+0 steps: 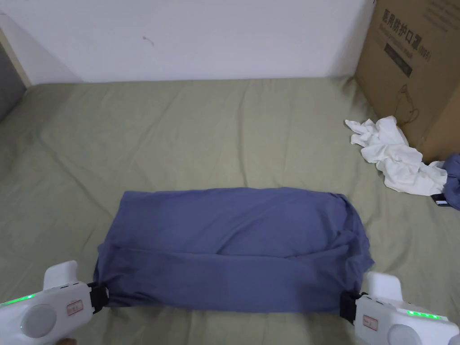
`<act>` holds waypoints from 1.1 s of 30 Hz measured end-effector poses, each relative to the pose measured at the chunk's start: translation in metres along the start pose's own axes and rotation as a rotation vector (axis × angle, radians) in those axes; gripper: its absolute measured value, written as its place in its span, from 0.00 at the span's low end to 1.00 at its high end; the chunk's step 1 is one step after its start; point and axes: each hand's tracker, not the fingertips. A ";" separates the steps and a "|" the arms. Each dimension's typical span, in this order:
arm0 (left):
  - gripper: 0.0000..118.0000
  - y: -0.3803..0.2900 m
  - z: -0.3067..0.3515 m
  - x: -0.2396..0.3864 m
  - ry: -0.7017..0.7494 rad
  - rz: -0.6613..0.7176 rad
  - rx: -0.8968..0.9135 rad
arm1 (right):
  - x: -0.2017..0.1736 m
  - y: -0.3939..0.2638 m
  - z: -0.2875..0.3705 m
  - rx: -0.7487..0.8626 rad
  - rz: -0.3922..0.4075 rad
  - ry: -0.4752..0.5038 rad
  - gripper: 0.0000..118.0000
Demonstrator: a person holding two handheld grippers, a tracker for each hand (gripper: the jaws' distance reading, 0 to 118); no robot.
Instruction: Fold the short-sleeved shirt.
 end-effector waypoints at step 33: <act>0.83 -0.068 0.069 0.023 0.021 -0.086 0.050 | 0.010 -0.027 0.091 0.078 -0.004 -0.045 0.99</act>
